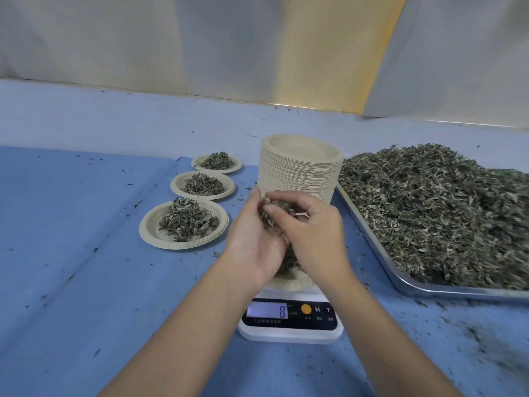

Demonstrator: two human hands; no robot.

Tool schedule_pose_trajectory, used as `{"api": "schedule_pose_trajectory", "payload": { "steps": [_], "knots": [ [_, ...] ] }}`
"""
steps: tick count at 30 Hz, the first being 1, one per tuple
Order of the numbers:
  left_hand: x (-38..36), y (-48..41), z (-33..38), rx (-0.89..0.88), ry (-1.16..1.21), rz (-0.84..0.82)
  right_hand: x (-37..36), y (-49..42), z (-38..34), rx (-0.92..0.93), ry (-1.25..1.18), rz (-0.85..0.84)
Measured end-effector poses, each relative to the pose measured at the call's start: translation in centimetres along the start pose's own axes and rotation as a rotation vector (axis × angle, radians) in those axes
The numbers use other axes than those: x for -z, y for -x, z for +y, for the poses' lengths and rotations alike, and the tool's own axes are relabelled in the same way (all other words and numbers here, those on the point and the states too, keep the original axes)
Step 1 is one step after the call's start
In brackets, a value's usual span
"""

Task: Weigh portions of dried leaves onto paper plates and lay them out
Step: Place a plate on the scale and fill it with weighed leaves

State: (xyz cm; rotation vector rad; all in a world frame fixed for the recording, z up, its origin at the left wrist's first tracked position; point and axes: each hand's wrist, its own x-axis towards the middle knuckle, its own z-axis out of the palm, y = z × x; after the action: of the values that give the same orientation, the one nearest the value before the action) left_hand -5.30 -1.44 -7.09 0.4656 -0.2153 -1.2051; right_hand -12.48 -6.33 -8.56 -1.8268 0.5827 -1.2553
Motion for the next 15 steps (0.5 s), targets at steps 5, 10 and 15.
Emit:
{"api": "schedule_pose_trajectory", "payload": {
  "steps": [5,10,15],
  "knots": [
    [0.2,0.1,0.8,0.147,0.132,0.045,-0.1,0.3,0.4,0.263,0.676,-0.033],
    [0.5,-0.3,1.8,0.066,0.112,0.140,1.1,-0.7,0.1,-0.012,0.227,-0.111],
    [1.1,-0.5,2.8,0.002,0.108,0.193,3.9,-1.9,1.1,-0.192,0.208,-0.019]
  ]
}}
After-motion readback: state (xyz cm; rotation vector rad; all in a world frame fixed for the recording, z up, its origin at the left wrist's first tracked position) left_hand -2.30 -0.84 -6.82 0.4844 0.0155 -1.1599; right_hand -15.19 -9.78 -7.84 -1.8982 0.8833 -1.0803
